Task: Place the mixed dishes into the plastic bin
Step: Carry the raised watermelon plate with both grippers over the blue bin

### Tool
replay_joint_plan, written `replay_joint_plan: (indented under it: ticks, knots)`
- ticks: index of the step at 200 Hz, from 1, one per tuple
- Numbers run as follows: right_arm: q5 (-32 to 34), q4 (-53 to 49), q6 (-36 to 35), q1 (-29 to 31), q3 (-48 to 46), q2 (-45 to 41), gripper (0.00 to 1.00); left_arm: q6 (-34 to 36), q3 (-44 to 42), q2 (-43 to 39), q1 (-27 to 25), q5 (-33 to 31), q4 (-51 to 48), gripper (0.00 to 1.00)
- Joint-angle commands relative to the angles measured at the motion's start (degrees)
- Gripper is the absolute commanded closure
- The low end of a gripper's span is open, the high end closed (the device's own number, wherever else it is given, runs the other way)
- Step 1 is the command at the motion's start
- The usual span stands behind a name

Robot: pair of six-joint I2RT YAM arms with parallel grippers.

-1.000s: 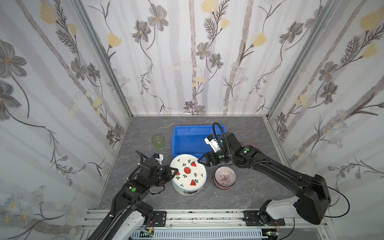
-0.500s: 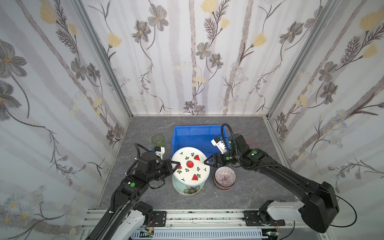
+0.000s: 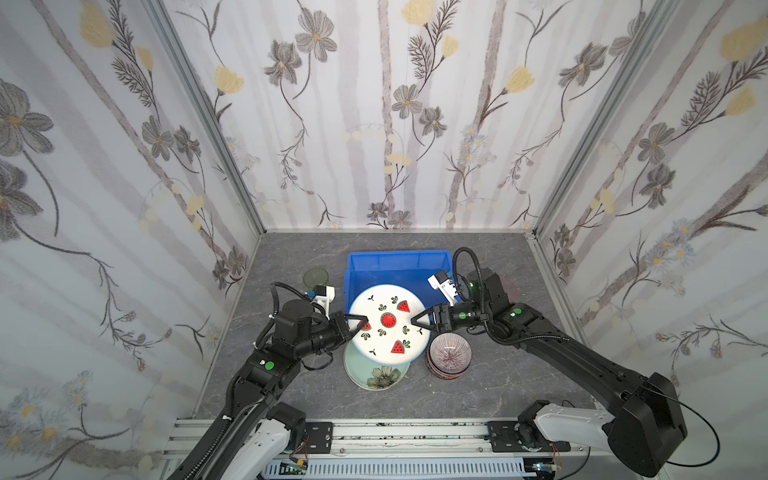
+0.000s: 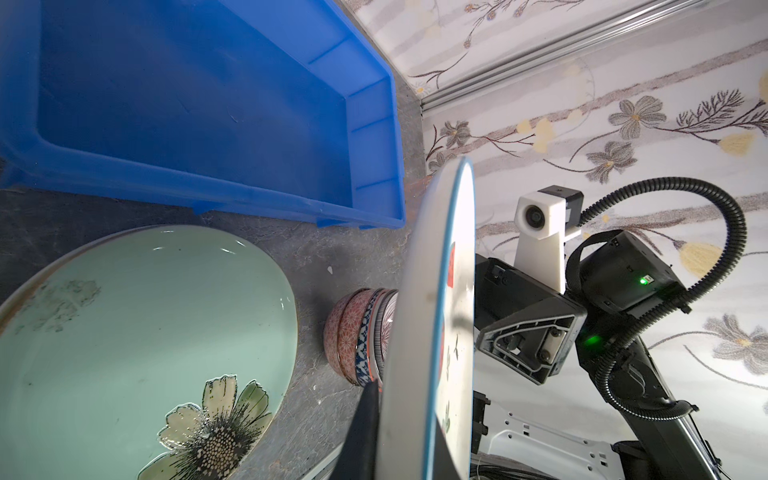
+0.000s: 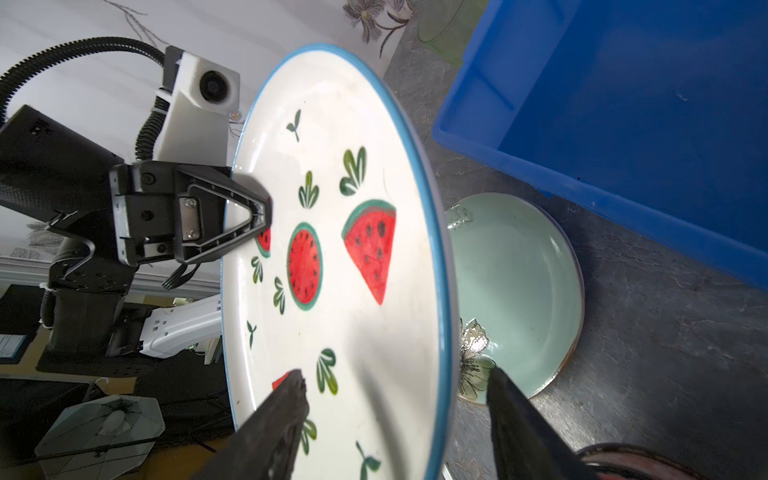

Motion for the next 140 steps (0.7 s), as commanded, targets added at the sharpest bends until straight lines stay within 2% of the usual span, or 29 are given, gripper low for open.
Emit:
replay_joint_plan:
  ticks: [1, 117, 129, 140]
  knots:
    - [-3.71, 6.58, 2.77, -0.39, -0.41, -0.31, 0.38, -1.37, -0.16, 0.22, 0.08, 2.31, 8.74, 1.0]
    - [-6.93, 16.22, 9.66, -3.15, -4.11, 0.21, 0.71, -1.03, -1.85, 4.51, 0.06, 1.38, 13.03, 1.0]
    - [-6.84, 16.29, 9.7, -3.38, -4.04, 0.34, 0.76, -0.85, -2.02, 4.91, 0.08, 1.05, 13.29, 1.0]
    - [-7.01, 16.38, 9.74, -3.54, -4.07, 0.51, 0.86, -0.72, -2.17, 5.35, 0.05, 0.82, 13.42, 1.0]
